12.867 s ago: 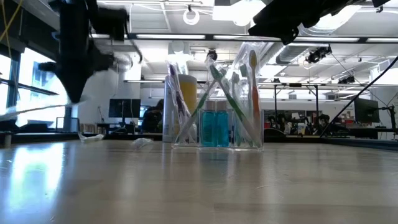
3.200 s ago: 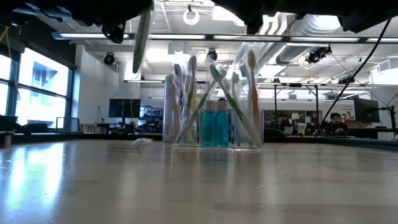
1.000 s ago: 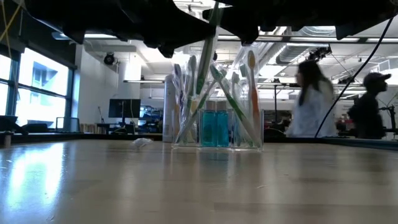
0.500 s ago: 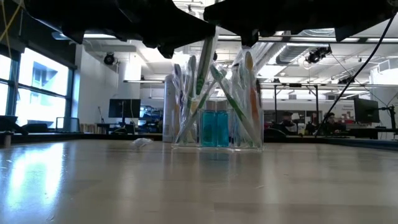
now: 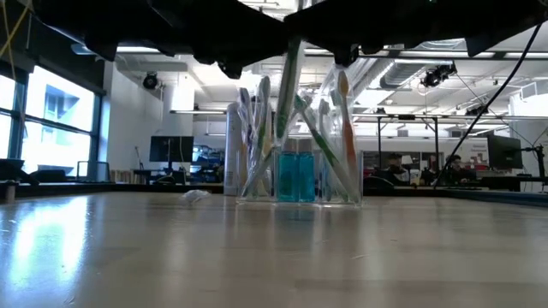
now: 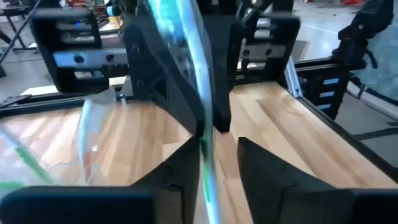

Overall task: Pick & Place toothbrushing station
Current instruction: Put the green toothbrush into the right section of the transparent organizer

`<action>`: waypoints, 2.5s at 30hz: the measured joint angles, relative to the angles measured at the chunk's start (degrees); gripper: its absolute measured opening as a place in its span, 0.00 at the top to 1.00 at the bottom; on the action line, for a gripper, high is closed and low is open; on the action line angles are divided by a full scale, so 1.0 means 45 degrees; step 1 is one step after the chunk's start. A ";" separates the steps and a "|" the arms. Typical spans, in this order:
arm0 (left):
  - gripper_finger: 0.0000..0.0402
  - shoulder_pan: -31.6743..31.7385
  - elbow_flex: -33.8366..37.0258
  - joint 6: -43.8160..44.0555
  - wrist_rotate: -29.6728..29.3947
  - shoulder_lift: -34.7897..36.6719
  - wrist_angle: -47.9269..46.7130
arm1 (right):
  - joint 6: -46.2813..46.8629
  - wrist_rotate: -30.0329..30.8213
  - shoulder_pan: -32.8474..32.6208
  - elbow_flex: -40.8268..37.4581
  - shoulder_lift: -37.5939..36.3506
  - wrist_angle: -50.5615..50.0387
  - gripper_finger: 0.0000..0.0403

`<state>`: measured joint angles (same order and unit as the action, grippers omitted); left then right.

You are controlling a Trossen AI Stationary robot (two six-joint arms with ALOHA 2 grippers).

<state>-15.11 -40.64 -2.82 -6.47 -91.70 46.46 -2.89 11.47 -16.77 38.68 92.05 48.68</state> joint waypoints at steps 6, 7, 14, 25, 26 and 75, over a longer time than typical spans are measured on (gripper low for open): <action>0.62 0.0024 0.0005 -0.0008 -0.2018 0.0001 -0.0085 | 0.0015 0.0720 -0.0102 0.0000 -0.0073 -0.0912 0.96; 0.61 0.0024 0.0005 -0.0043 -0.2307 0.0000 -0.0116 | 0.0013 0.1152 -0.0202 -0.0004 -0.0285 -0.1367 0.96; 0.59 0.0024 0.0000 -0.0037 -0.2708 0.0204 -0.1630 | 0.0023 0.3598 -0.0939 0.0010 -0.1858 -0.3456 0.96; 0.59 0.0019 0.0000 0.0056 -0.2729 0.0199 -0.2348 | 0.0049 0.4715 -0.1851 -0.0010 -0.3018 -0.5171 0.96; 0.59 0.0019 0.0000 0.0067 -0.2690 0.0199 -0.2350 | 0.0141 0.4808 -0.1966 -0.0010 -0.3005 -0.5483 0.96; 0.59 0.0019 -0.0001 0.0454 -0.2953 0.2489 -0.7008 | 0.5118 0.3354 0.2030 -0.0010 -0.2229 -0.8965 0.78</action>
<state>-15.03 -40.65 -0.78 -19.76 -80.50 14.93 20.14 26.57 -7.64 38.63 82.02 8.34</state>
